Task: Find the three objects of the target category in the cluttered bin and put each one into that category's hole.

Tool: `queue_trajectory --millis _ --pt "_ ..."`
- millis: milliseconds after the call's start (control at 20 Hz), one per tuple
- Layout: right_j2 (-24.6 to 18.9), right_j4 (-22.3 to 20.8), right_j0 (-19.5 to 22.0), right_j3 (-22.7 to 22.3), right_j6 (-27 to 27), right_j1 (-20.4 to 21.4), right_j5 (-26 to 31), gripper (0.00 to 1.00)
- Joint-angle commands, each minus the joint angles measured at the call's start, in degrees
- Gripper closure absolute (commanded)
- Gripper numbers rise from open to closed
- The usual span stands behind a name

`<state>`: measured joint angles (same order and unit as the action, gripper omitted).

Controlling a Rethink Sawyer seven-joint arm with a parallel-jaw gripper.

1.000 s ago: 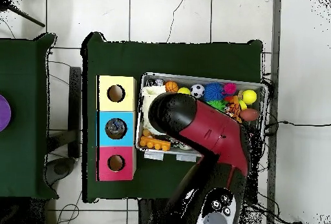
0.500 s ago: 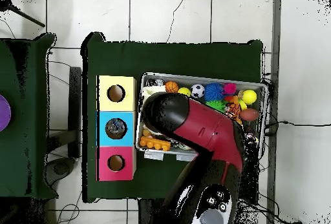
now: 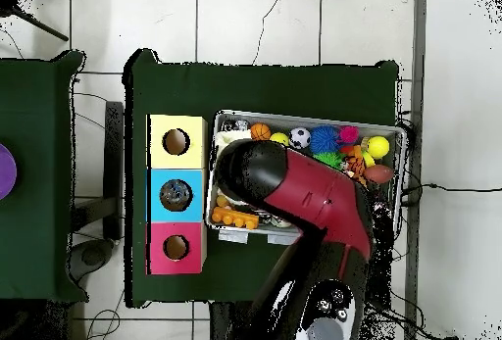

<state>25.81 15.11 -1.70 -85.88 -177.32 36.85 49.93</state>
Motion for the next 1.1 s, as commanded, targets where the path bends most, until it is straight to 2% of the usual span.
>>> queue_trajectory --millis 50,250,600,750,1100 --pt "-7.86 -6.31 3.69 3.29 13.42 0.53 2.12 1.0" --pt "-12.57 -11.06 8.24 4.7 25.36 2.38 1.72 1.0" --pt "-19.04 -19.65 12.54 7.0 36.44 3.87 0.87 1.0" --pt "-22.2 -21.57 14.33 6.66 40.56 4.36 -0.28 1.0" --pt "-24.22 -22.78 15.14 5.58 40.38 4.84 -1.04 1.0"
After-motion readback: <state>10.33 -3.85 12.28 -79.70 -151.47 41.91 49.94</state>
